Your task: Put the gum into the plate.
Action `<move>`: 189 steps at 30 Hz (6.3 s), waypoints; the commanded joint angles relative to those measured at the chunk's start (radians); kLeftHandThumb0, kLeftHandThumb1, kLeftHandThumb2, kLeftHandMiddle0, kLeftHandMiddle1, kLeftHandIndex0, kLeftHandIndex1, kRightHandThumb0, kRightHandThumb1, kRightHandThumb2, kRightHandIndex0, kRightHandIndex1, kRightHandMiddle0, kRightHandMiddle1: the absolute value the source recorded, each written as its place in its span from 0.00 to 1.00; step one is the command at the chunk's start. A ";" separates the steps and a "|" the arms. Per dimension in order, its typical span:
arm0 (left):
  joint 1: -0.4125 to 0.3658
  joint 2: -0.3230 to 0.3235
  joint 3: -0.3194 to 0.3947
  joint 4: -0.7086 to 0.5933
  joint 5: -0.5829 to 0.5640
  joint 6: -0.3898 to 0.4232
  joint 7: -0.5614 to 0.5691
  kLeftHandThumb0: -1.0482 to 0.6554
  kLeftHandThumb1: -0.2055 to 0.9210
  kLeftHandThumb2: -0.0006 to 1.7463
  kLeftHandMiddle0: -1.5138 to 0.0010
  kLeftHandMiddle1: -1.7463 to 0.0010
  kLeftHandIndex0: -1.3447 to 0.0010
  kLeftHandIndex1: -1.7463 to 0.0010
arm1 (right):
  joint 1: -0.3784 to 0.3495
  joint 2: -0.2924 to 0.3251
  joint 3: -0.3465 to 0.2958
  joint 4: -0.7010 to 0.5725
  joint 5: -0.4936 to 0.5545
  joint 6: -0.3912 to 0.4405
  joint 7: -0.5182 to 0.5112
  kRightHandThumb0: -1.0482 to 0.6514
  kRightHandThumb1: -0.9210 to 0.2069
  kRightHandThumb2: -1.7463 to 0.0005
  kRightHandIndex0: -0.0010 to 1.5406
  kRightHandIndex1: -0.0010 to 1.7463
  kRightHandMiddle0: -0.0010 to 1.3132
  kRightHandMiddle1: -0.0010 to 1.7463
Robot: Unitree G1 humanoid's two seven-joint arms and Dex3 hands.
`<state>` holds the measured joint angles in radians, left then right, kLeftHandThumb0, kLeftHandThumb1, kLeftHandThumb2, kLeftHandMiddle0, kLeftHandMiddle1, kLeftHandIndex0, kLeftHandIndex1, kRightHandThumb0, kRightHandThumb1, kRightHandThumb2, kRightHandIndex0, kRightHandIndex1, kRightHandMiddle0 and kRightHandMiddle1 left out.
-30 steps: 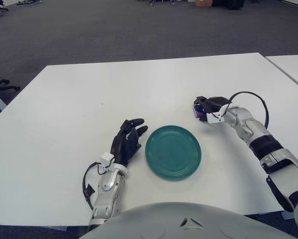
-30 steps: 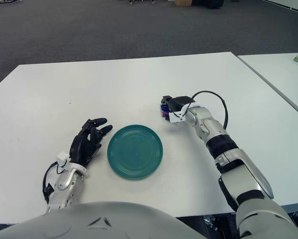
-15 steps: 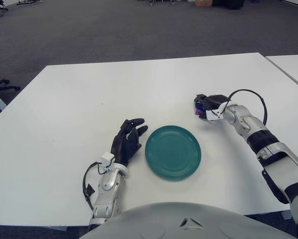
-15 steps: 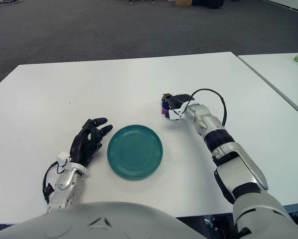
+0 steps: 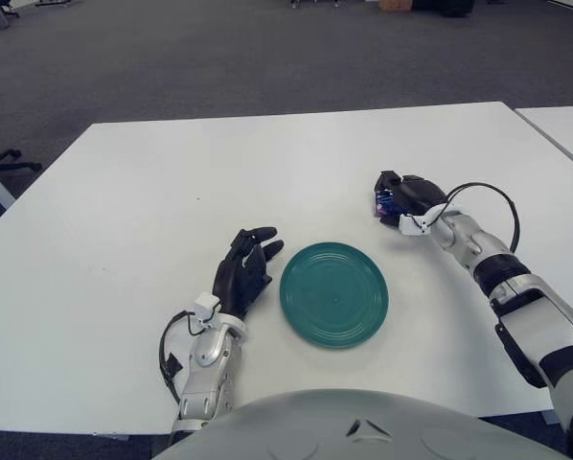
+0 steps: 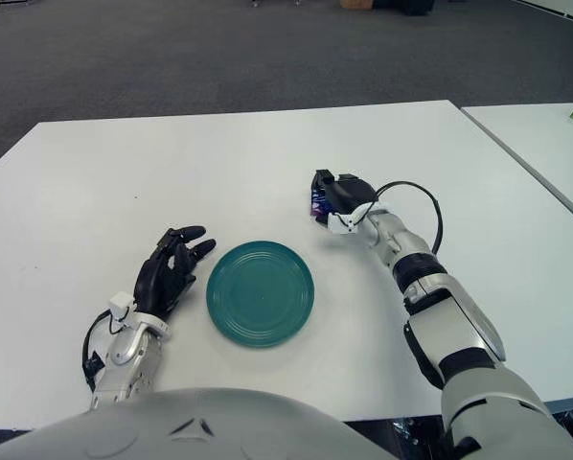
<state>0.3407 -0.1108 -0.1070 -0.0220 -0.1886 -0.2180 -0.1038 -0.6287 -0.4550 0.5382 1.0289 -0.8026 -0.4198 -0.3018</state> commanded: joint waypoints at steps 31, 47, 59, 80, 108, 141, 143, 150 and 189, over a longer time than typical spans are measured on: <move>-0.025 0.000 0.018 0.033 0.025 -0.009 0.013 0.17 1.00 0.44 0.68 0.57 0.72 0.37 | -0.133 -0.078 0.027 -0.040 0.023 -0.082 0.069 0.38 0.29 0.44 0.60 1.00 0.31 1.00; -0.014 -0.010 0.006 0.013 0.023 0.006 0.020 0.16 1.00 0.45 0.68 0.56 0.71 0.35 | -0.121 -0.200 -0.099 -0.532 0.122 -0.034 0.493 0.37 0.31 0.43 0.60 1.00 0.33 1.00; -0.014 -0.013 0.006 0.007 0.019 0.014 0.022 0.16 1.00 0.44 0.68 0.55 0.72 0.35 | -0.042 -0.172 -0.141 -0.839 0.183 -0.006 0.650 0.38 0.30 0.44 0.60 1.00 0.32 1.00; -0.013 -0.012 0.029 0.012 0.011 0.046 0.036 0.16 1.00 0.43 0.68 0.55 0.73 0.33 | 0.136 -0.059 -0.114 -1.278 0.188 0.171 0.846 0.37 0.35 0.40 0.70 1.00 0.35 1.00; -0.012 -0.020 0.043 -0.027 -0.136 0.131 -0.012 0.18 1.00 0.48 0.66 0.47 0.73 0.31 | 0.177 -0.025 0.043 -1.440 0.123 0.156 1.112 0.38 0.25 0.48 0.57 1.00 0.29 1.00; 0.008 -0.017 0.012 -0.067 0.015 0.092 0.077 0.19 1.00 0.48 0.70 0.51 0.76 0.35 | 0.357 -0.038 0.031 -1.316 0.042 0.002 0.877 0.40 0.02 0.68 0.43 1.00 0.17 1.00; 0.007 -0.022 0.013 -0.063 0.011 0.089 0.078 0.19 1.00 0.47 0.72 0.52 0.78 0.36 | 0.349 -0.039 0.033 -1.304 0.059 -0.003 0.891 0.29 0.01 0.63 0.35 1.00 0.12 0.94; -0.002 -0.020 0.012 -0.044 0.049 0.041 0.099 0.19 1.00 0.51 0.74 0.64 0.86 0.40 | 0.338 -0.047 0.024 -1.298 0.089 -0.024 0.916 0.10 0.00 0.51 0.09 0.53 0.01 0.54; 0.002 -0.001 0.031 -0.030 -0.024 0.029 0.027 0.11 1.00 0.61 0.84 0.97 1.00 0.58 | 0.571 0.072 -0.170 -1.236 0.282 0.021 0.623 0.00 0.00 0.46 0.00 0.00 0.05 0.02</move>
<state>0.3595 -0.1128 -0.0849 -0.0578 -0.1971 -0.1961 -0.0629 -0.0815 -0.4369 0.4019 -0.2424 -0.5473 -0.4270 0.3973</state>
